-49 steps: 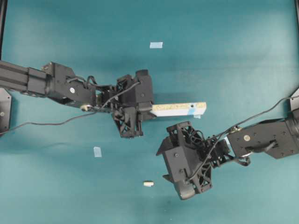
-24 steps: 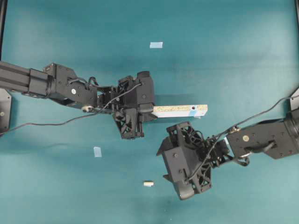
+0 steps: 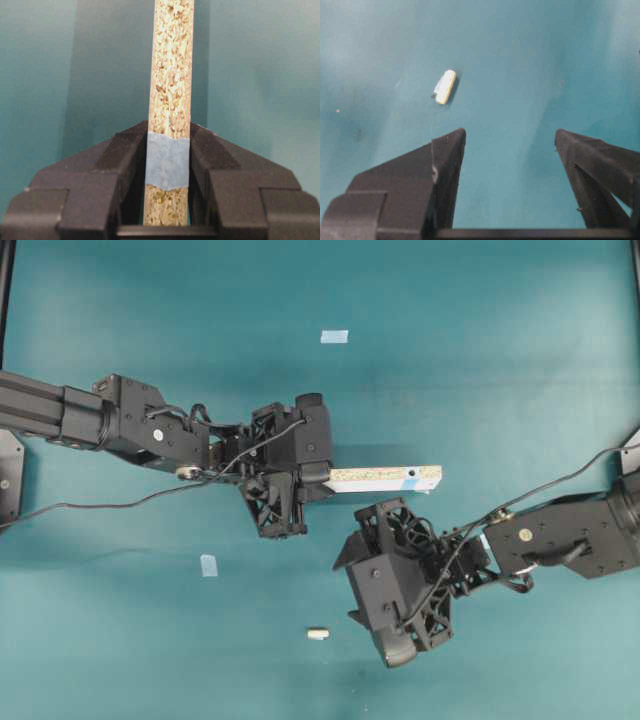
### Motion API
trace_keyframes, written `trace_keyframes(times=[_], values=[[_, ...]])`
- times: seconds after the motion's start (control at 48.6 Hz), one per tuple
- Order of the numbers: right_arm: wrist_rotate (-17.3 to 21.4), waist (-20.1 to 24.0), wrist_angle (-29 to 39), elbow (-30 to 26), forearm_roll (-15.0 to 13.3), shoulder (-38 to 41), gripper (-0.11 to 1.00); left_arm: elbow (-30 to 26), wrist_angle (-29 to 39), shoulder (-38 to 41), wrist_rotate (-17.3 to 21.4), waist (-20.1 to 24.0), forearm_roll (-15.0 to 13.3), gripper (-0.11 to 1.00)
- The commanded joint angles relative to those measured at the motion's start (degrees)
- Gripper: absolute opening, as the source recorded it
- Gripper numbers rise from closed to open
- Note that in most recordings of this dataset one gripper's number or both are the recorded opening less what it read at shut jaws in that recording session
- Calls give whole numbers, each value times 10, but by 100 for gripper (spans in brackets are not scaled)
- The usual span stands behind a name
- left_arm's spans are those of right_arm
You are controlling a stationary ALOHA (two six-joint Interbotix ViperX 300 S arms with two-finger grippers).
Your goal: Move the wooden board into place and insert the rod into its hole.
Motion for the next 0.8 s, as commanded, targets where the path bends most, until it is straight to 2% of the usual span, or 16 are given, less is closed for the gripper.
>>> trace_keyframes(times=[0.0, 0.226, 0.247, 0.391, 0.432, 0.617, 0.782], values=[[0, 2, -1, -4, -4, -7, 80, -6, 11, -18, 1, 2, 0, 22], [0, 2, -1, -4, -4, -7, 80, -7, 15, -18, -1, 3, 1, 23], [0, 2, -2, -4, -4, -7, 80, -7, 14, -18, -2, 3, 1, 27], [1, 2, -1, -5, -4, -7, 80, -13, 15, -21, -1, 2, 0, 69], [1, 2, -1, -6, -4, -7, 80, -13, 15, -23, -1, 3, 0, 75], [10, 4, 29, -25, 0, -8, 79, -7, 44, -45, -2, 2, 0, 74], [50, 8, 106, -66, 0, 4, 80, 16, 59, -68, -1, 3, 0, 74]])
